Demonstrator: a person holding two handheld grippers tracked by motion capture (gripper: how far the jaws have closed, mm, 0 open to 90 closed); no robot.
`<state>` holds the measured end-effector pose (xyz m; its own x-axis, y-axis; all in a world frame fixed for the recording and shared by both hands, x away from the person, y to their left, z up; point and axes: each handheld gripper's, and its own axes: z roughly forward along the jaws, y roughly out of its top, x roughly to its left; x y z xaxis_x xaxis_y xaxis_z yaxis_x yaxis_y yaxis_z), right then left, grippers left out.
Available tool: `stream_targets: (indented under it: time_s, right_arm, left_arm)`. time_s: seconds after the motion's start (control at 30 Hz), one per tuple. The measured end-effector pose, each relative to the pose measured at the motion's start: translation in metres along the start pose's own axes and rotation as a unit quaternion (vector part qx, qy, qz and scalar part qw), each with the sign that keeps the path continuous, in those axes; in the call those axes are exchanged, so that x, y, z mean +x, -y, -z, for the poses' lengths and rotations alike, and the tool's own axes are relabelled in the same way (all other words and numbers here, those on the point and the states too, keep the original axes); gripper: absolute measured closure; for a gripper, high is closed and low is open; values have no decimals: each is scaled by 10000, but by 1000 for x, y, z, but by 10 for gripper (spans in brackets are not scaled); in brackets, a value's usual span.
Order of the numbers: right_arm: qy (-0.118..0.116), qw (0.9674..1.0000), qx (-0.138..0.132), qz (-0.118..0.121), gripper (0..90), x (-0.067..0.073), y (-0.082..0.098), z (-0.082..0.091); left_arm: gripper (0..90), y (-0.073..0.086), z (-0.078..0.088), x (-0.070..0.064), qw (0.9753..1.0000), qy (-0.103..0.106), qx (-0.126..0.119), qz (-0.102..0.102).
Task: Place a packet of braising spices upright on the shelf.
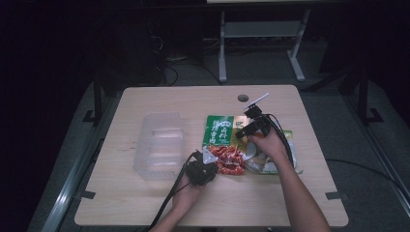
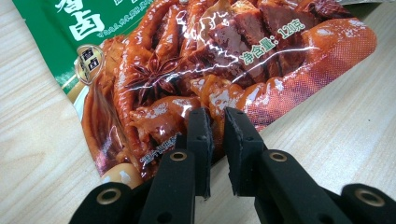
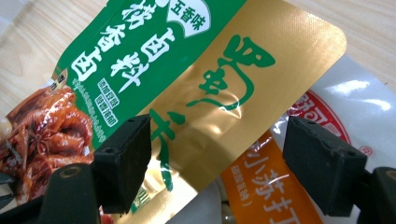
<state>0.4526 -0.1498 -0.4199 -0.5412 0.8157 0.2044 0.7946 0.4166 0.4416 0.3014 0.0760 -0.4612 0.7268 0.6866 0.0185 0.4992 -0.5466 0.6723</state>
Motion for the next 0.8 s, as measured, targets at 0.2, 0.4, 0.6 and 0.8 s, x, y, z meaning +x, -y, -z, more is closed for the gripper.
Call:
stream_targets:
  time_s: [0.2, 0.4, 0.6, 0.8]
  right_arm:
    - [-145, 9999, -44, -58, 239, -1, -1, -4]
    - [-320, 9995, -32, -73, 244, 0, -1, -7]
    - [-521, 9984, -99, -173, 285, 1, 0, -7]
    - [-847, 9962, -205, 33, 458, 6, 3, -7]
  left_arm:
    - [819, 1, -1, -1, 10000, -38, 16, -56]
    - [822, 1, -1, -2, 9999, -57, 38, -77]
    - [822, 1, -1, -2, 9999, -65, 38, -73]
    - [822, 0, -2, -3, 9999, -82, 62, -103]
